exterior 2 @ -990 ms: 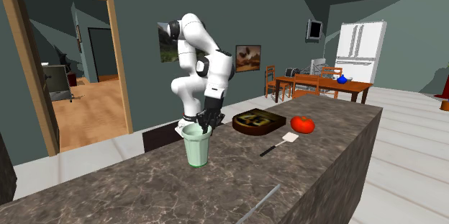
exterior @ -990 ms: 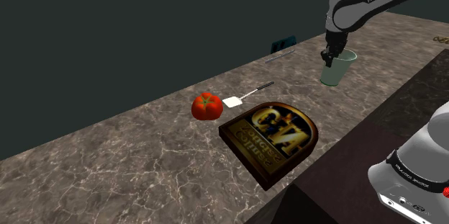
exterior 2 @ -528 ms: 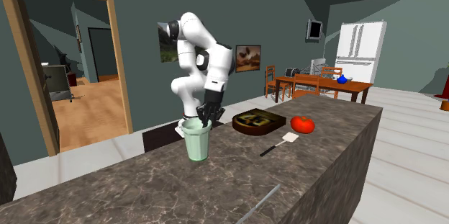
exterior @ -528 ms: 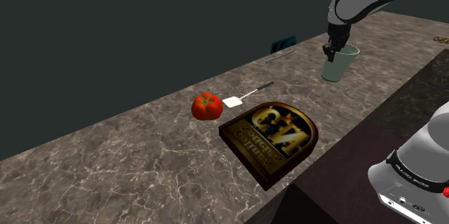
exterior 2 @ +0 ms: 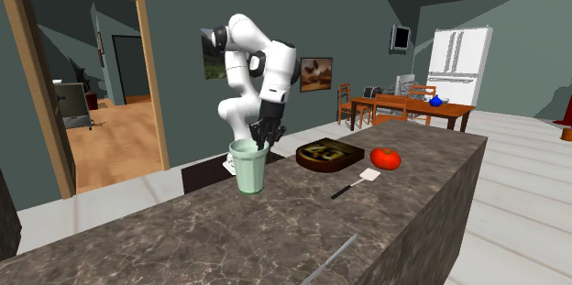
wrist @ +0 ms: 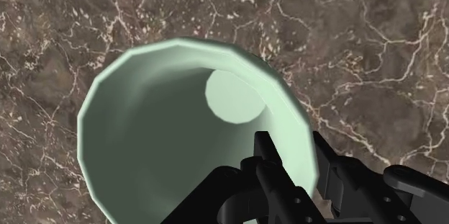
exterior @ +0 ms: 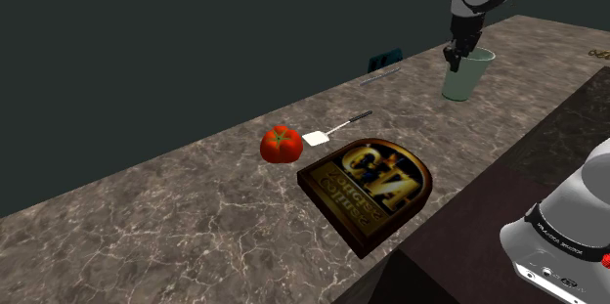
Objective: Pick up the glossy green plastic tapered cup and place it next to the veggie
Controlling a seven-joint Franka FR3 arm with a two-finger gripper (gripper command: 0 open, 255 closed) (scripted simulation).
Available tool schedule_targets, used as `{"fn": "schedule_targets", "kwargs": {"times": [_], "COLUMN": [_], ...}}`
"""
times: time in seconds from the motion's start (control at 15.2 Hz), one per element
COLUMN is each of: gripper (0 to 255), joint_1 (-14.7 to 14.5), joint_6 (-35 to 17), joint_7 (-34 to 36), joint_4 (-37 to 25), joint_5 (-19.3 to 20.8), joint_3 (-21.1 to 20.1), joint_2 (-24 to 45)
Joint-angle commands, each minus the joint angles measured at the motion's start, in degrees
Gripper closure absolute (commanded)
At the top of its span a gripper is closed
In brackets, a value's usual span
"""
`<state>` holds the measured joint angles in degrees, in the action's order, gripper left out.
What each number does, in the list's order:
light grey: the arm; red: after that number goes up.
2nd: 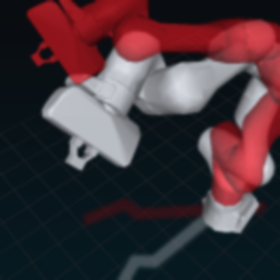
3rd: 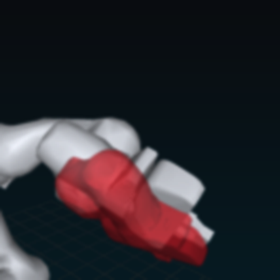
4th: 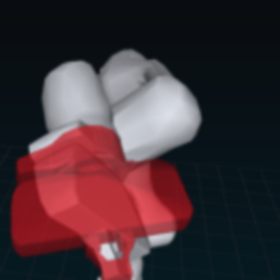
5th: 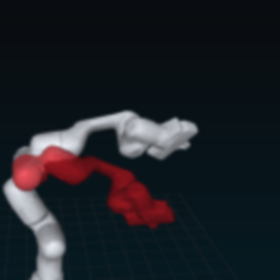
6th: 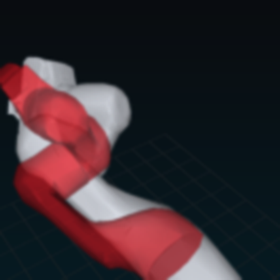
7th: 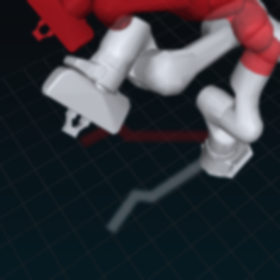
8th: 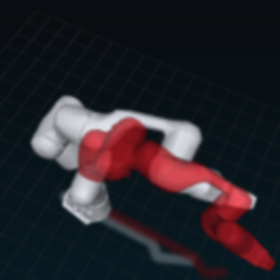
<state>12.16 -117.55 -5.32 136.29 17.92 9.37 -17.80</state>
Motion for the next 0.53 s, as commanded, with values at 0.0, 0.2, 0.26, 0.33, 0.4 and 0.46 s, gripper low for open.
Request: {"fn": "schedule_targets", "kwargs": {"times": [0.0, 0.2, 0.26, 0.33, 0.4, 0.46], "gripper": [255, 255, 255, 255, 255, 255], "joint_1": [-0.1, -0.18, -0.21, -0.24, -0.27, -0.29], "joint_6": [1.68, 4.04, 4.82, 5.6, 6.37, 7.15], "joint_7": [-0.26, -0.77, -0.93, -1.1, -1.26, -1.42], "joint_4": [-0.97, -2.66, -3.25, -3.84, -4.45, -5.07], "joint_5": [-0.21, -0.49, -0.58, -0.67, -0.76, -0.84], "joint_3": [-0.18, -0.35, -0.4, -0.46, -0.51, -0.57], "joint_2": [-0.74, -1.45, -1.66, -1.85, -2.03, -2.2]}}
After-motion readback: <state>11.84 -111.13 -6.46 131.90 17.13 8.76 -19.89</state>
